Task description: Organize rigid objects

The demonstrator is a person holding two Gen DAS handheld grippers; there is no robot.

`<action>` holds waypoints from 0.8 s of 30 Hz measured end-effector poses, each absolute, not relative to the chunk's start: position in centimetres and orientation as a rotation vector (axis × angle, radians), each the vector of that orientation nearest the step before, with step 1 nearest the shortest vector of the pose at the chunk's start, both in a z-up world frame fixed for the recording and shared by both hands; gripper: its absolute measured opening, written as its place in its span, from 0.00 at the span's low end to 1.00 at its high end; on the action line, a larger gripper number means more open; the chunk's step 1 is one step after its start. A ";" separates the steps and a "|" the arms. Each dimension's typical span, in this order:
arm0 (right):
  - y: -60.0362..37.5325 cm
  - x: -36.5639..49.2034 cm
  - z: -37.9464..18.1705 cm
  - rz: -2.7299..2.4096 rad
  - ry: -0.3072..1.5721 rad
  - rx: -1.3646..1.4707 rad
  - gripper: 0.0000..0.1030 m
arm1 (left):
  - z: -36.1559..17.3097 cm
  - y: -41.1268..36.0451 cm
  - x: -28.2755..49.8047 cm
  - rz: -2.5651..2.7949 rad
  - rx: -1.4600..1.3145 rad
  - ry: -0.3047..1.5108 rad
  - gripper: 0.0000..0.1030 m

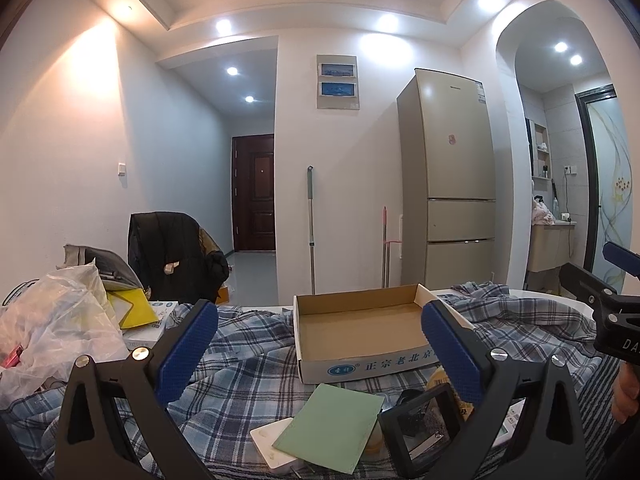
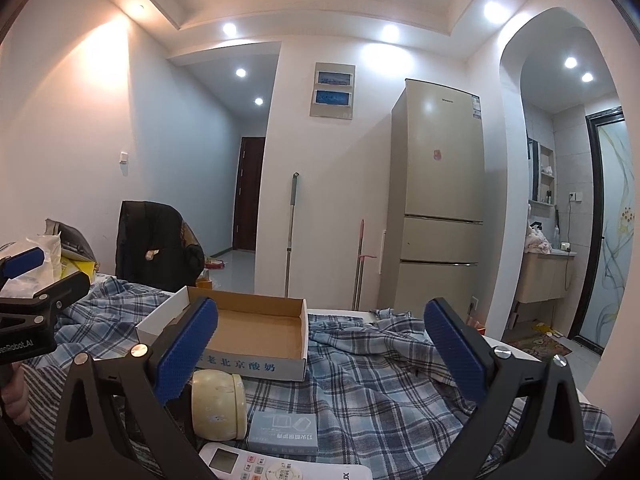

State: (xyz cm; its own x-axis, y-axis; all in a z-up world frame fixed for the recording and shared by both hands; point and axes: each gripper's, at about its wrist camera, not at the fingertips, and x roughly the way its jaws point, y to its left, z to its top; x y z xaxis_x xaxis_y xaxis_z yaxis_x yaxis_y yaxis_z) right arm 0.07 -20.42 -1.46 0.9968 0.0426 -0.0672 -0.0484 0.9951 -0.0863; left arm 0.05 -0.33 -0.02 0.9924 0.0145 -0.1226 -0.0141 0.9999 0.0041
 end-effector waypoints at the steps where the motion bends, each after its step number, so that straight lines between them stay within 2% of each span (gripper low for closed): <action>1: -20.4 0.2 -1.5 0.042 0.073 -0.088 1.00 | 0.0 -0.3 0.1 0.015 0.004 0.124 1.00; 24: -21.1 2.3 -1.9 0.085 0.215 -0.056 1.00 | 0.7 0.6 -1.7 0.008 -0.026 0.043 1.00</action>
State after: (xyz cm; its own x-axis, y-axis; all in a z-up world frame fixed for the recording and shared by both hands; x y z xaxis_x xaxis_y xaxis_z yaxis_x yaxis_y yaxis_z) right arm 2.31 -21.06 -1.92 0.9733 0.0785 -0.2157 -0.0904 0.9949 -0.0459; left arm -1.74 0.64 0.74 0.9990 0.0074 -0.0431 -0.0086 0.9996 -0.0262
